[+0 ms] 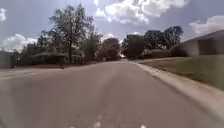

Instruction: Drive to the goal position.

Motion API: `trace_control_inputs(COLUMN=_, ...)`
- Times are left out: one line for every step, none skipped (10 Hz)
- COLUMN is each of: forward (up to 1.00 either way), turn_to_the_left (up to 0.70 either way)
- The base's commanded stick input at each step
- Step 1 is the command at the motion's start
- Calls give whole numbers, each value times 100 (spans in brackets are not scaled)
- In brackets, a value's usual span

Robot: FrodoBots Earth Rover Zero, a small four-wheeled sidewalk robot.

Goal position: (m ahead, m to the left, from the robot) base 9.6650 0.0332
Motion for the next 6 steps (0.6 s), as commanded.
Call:
trace_control_inputs(forward=70, turn_to_the_left=0)
trace_control_inputs(forward=70, turn_to_the_left=0)
trace_control_inputs(forward=70, turn_to_the_left=0)
trace_control_inputs(forward=70, turn_to_the_left=0)
trace_control_inputs(forward=70, turn_to_the_left=0)
trace_control_inputs(forward=70, turn_to_the_left=0)
